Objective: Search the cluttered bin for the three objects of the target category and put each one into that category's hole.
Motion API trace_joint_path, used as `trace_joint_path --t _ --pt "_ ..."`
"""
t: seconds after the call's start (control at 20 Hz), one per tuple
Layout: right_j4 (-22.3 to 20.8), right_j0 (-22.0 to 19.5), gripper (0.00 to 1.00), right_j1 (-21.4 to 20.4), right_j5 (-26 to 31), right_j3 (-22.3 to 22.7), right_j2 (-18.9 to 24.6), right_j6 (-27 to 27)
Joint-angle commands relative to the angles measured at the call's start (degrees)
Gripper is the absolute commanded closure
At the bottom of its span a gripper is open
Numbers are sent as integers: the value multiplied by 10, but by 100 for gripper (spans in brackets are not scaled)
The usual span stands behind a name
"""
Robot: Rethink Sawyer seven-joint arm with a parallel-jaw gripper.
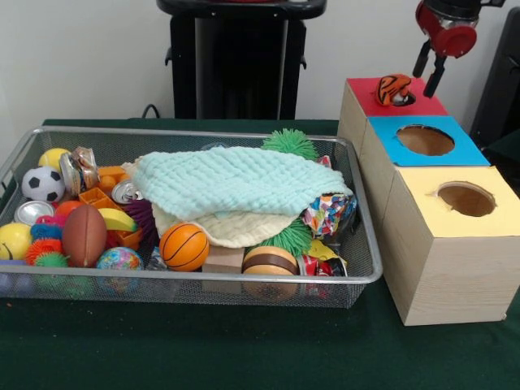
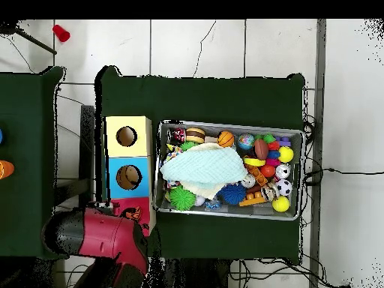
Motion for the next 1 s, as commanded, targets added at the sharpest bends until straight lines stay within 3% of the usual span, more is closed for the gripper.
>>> trace_joint_path --t 0.05,0.1,0.15,0.55,0.65,1.0 --pt "12 -24 0 -6 0 -13 21 67" --pt "4 -26 0 -5 2 -13 20 59" --pt "-4 -25 100 -4 8 -16 15 56" --pt "-70 11 100 32 95 -62 -68 70" --pt "-62 15 100 36 95 -53 -74 91" --pt "-64 4 100 59 58 -18 -72 70"
